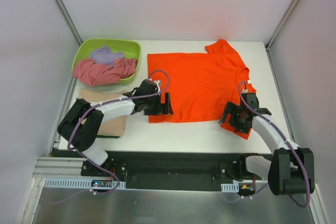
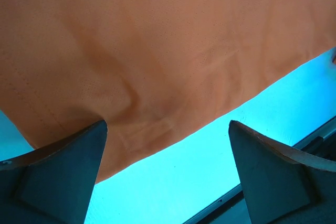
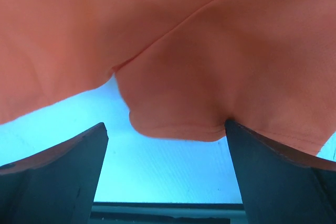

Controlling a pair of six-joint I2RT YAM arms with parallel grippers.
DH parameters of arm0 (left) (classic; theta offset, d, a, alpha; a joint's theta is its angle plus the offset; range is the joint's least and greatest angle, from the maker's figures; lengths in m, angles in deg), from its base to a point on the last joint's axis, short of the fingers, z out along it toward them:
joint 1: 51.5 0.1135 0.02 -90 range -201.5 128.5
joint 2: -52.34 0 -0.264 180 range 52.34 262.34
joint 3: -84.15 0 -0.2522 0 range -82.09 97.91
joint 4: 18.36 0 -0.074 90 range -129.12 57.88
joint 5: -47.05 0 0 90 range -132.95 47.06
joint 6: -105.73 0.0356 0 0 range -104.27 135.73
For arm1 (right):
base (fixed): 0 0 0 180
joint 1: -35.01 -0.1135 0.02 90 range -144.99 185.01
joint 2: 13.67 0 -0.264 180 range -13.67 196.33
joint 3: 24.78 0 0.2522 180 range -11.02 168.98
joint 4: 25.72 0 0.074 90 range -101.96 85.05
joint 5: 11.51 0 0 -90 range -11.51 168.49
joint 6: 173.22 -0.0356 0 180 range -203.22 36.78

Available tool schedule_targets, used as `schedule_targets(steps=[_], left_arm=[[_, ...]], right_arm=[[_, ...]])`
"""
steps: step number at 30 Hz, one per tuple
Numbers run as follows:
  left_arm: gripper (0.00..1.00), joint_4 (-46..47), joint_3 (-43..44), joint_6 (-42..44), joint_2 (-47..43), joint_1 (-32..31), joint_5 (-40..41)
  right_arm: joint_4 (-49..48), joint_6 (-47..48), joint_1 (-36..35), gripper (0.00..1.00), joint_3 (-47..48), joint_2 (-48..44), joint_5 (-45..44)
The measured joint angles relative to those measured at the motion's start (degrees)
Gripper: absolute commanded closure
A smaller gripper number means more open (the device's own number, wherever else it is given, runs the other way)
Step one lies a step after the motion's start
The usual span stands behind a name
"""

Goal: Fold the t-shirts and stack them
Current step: Flatten out the tshirt

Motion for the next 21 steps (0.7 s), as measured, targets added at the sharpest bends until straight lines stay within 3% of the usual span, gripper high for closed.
schedule_targets(steps=[12,21], left_arm=[[0.01,4.17,-3.48,-2.16,-2.16,3.28,1.84],[0.01,1.68,-5.29,-1.73,-9.55,3.23,-0.11]], right_arm=[[-3.21,-0.90,3.72,0.04,-2.45,-2.01,3.08],[0.26,0.22,3.72,0.04,-1.86,-21.18,5.01]])
